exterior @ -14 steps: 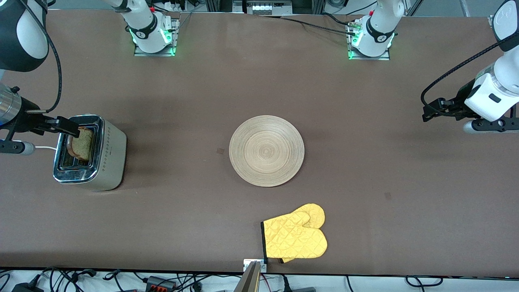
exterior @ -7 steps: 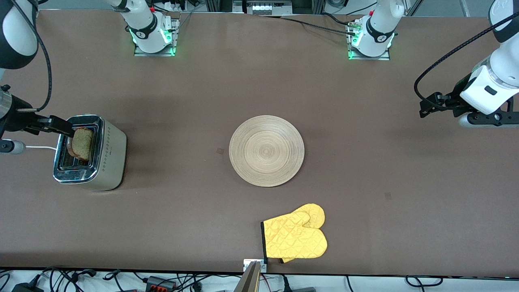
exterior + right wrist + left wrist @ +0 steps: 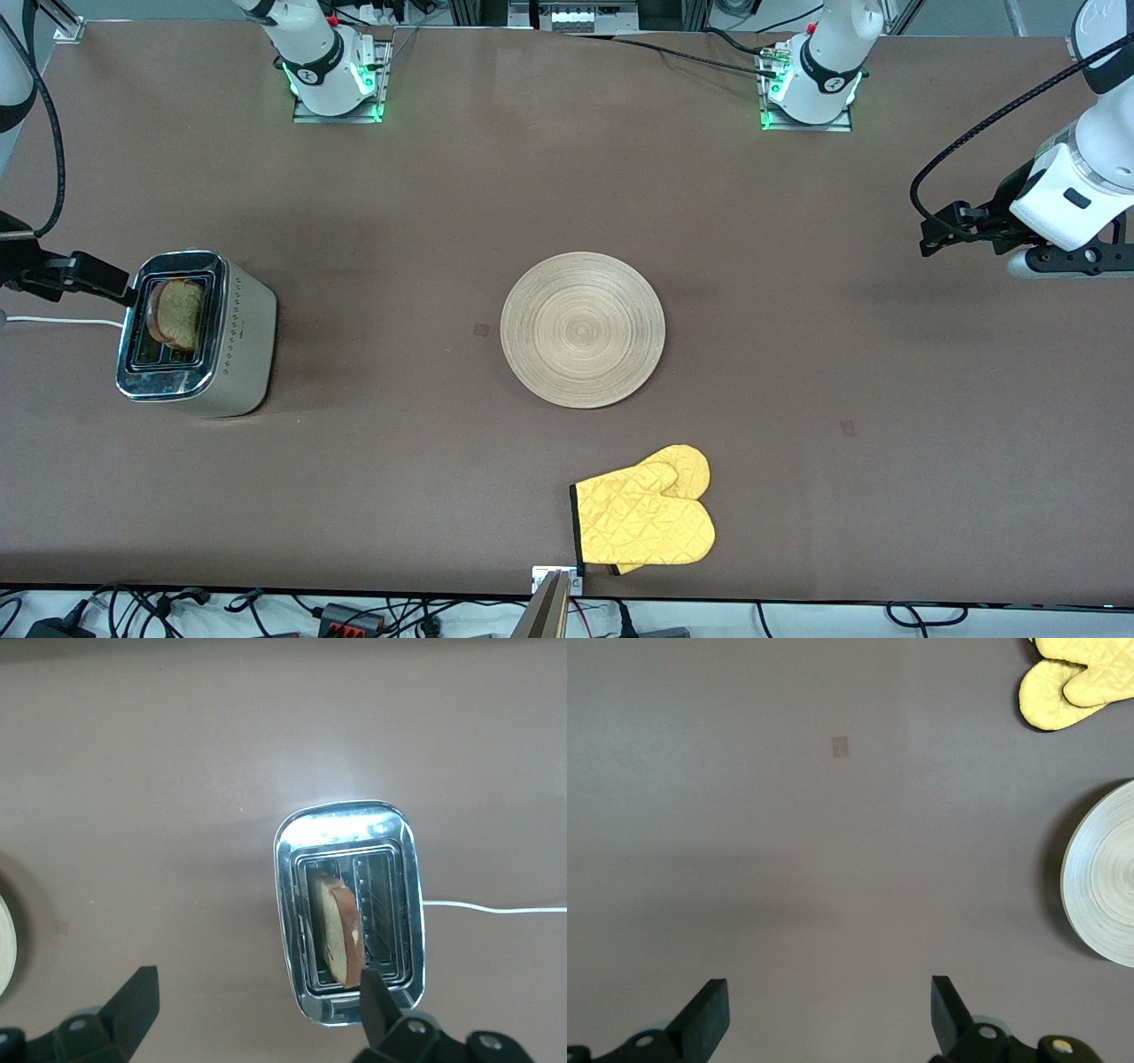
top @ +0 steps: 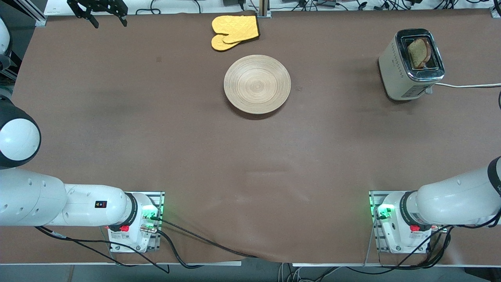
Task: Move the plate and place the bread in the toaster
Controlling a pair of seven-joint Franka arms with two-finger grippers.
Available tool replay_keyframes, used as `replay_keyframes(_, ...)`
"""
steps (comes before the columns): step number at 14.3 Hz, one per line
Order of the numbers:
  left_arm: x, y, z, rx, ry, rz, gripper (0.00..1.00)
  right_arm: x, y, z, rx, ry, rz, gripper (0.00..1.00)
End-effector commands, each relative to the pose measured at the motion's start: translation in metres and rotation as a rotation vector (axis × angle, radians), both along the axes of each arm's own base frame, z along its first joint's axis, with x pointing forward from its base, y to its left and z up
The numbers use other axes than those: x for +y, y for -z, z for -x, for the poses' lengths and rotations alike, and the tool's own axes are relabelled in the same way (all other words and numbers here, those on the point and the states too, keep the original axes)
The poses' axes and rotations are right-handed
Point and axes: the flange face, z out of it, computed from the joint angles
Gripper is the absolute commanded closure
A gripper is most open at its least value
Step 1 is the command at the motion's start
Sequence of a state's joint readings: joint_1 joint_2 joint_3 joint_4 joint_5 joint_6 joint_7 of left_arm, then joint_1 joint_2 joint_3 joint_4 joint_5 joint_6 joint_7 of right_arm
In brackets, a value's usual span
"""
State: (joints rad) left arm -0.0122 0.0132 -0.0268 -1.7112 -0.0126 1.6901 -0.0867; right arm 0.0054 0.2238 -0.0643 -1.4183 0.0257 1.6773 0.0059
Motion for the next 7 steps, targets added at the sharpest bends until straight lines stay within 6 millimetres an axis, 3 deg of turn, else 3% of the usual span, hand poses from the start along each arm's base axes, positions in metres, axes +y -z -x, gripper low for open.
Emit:
replay_keyframes(1, 0.002, -0.004, 0.002, 0.002, 0.020, -0.018, 0.00, 0.000, 0.001, 0.032, 0.004, -0.027, 0.015, 0.00)
replay_keyframes(7, 0.001, -0.005, 0.002, 0.000, 0.022, -0.020, 0.00, 0.002, 0.006, 0.080, 0.009, -0.059, 0.018, 0.00)
